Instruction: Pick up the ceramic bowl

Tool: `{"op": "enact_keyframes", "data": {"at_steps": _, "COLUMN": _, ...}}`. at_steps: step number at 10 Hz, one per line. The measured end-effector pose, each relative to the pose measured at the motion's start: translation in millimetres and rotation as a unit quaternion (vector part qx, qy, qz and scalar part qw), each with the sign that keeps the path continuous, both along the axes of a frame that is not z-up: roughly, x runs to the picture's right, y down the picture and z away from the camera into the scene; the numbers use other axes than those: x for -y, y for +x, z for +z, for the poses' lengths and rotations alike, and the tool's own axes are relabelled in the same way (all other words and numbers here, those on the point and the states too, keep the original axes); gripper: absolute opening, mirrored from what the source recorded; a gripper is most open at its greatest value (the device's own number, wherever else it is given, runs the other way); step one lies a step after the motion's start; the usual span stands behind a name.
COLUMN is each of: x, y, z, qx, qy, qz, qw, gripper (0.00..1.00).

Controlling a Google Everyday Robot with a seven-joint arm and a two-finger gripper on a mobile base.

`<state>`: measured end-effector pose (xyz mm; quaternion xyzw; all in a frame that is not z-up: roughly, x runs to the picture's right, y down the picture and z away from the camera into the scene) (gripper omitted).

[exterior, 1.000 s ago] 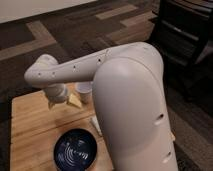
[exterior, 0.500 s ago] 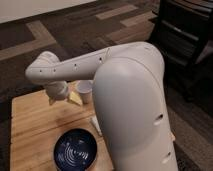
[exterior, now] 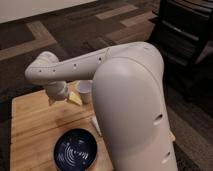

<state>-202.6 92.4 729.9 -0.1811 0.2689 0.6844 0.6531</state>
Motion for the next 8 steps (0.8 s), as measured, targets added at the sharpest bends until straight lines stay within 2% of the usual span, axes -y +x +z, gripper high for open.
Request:
{"op": "enact_keyframes", "data": {"at_steps": 3, "x": 0, "y": 1, "z": 0.2, "qx": -0.001, "qy": 0.000, "qz": 0.000, "qw": 1.0000, "gripper": 0.80}}
{"op": "enact_keyframes", "data": {"at_steps": 4, "x": 0, "y": 4, "z": 0.7, "qx": -0.005, "qy": -0.003, "qz": -0.015, "qw": 0.9999, "gripper": 0.80}}
{"op": "enact_keyframes", "data": {"at_steps": 5, "x": -3, "y": 4, "z": -1.3, "qx": -0.003, "qy": -0.009, "qz": -0.053, "qw": 0.9985, "gripper": 0.80}}
{"op": "enact_keyframes", "data": {"at_steps": 6, "x": 0, "y": 9, "z": -0.9, "qx": -0.002, "qy": -0.007, "qz": -0.093, "qw": 0.9957, "gripper": 0.80}}
{"op": "enact_keyframes", "data": {"at_steps": 7, "x": 5, "y": 14, "z": -0.7, "qx": -0.001, "qy": -0.002, "qz": -0.129, "qw": 0.9916, "gripper": 0.80}}
{"op": "enact_keyframes", "data": {"at_steps": 8, "x": 11, "y": 13, "z": -2.4, "qx": 0.010, "qy": 0.009, "qz": -0.170, "qw": 0.9854, "gripper": 0.80}}
